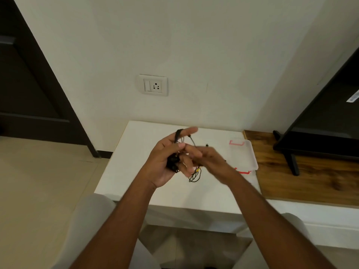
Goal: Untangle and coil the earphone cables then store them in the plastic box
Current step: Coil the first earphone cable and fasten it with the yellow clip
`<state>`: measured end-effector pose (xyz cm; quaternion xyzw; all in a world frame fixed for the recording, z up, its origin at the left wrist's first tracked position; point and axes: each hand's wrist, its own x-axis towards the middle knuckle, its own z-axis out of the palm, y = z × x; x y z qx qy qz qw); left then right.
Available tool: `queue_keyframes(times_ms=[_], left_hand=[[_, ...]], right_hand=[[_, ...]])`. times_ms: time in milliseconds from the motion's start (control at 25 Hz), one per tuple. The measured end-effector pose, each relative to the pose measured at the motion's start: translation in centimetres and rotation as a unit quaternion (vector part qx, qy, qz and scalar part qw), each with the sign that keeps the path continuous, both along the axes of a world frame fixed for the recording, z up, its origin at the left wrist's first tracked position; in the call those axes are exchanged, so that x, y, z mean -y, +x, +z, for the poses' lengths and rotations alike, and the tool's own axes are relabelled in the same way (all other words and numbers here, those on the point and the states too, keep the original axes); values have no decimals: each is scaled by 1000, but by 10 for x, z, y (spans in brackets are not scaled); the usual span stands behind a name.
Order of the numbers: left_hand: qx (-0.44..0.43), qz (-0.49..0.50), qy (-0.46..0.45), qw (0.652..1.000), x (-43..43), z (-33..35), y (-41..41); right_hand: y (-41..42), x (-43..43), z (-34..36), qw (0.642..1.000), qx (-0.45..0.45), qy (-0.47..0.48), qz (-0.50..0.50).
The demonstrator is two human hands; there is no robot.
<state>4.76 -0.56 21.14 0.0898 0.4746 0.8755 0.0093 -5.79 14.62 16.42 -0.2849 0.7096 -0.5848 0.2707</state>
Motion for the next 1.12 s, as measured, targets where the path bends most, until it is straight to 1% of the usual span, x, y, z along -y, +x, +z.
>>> queue_keyframes(times_ms=[120,240,360,480,560,720,800,880,920,1000,1120], left_hand=[[4,-10,50,999,5,6,-2],[9,12,93,996,11,4,-4],[14,40,110,993,16,-4,-7],[30,62,72,995,19,-13,-11],[40,68,19,997,18,-17,-11],[48,65,-47,996,15,-19,-9],[63,68,-94,991,16,-22,-9],[71,59,-124,988,12,-23,-9],[67,50,-129,988,9,-23,-9],[57,27,-130,990,1,-18,-7],[74,-16,-105,992,-3,-9,-5]], right_hand=[[23,-3,-29,990,13,122,63],[54,-12,-36,965,-43,227,122],[86,-20,-11,943,-131,278,128],[108,-17,26,935,-231,252,90],[110,-15,47,937,-265,225,42],[104,-19,73,923,-312,219,-45],[99,-20,83,918,-326,223,-47],[90,-17,91,910,-344,230,-18],[82,-14,93,911,-347,222,-8],[64,-10,98,926,-335,174,-30],[30,-3,104,959,-266,80,-61]])
